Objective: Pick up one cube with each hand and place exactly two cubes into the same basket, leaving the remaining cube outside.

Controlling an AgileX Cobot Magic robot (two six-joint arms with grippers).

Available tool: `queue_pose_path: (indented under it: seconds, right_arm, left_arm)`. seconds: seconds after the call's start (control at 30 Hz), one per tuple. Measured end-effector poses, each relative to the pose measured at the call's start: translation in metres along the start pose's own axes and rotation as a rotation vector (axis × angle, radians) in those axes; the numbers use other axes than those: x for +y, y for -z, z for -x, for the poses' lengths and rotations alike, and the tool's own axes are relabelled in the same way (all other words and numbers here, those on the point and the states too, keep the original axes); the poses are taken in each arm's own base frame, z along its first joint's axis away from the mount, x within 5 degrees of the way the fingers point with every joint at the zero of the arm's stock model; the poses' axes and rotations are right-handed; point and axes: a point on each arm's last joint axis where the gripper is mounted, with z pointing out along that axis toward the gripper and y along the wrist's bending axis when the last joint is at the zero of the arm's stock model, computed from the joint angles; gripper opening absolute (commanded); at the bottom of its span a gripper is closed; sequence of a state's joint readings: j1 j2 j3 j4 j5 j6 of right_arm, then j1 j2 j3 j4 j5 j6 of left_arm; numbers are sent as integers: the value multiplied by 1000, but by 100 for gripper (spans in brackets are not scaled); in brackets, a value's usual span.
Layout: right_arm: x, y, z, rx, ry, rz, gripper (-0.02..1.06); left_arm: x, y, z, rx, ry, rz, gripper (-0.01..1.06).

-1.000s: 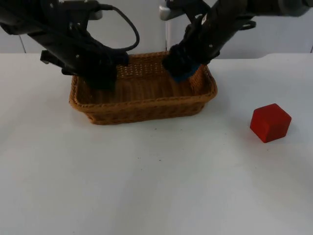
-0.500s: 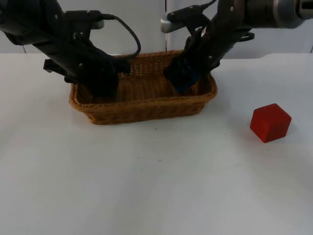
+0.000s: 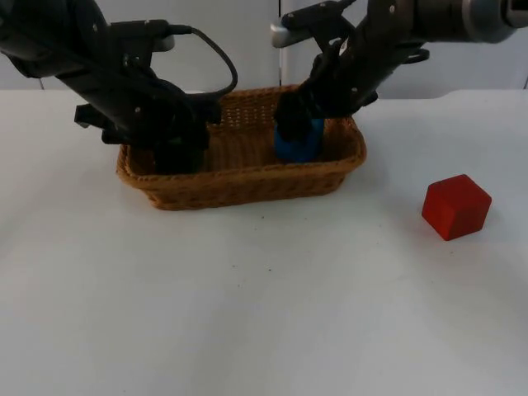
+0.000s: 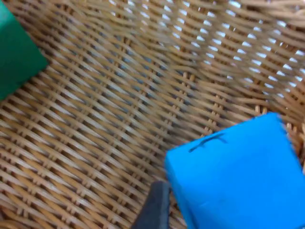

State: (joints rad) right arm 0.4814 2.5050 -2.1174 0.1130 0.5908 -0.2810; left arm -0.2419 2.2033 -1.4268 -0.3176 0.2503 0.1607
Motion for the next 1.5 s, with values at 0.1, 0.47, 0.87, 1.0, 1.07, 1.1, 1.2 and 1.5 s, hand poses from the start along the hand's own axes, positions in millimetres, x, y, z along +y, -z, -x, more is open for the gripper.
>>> queue_pose_path:
  seconds: [0.1,0.47,0.87,1.0,1.07,1.1,1.2,1.5]
  right_arm:
    - [0,8,5,-6,1,0,77]
    - [-2,93,49,-78,15,-6,77]
    - [1,178,70,-87,24,12,77]
    - [3,188,71,-84,16,28,77]
    - [4,197,71,-77,11,42,77]
    - [5,201,71,-76,11,45,77]
    - [6,210,72,-74,10,52,77]
    - [11,231,72,-55,-6,103,77]
  left_arm:
    - [-1,5,2,1,-1,-4,73]
    - [-14,70,35,-77,-17,-43,73]
    - [-25,141,54,-125,-56,-76,73]
    - [-26,154,55,-125,-65,-81,73]
    - [-27,163,56,-122,-74,-84,73]
    - [-28,168,55,-124,-76,-86,73]
    - [-28,178,54,-135,-79,-87,73]
    - [-29,218,38,-168,-91,-88,73]
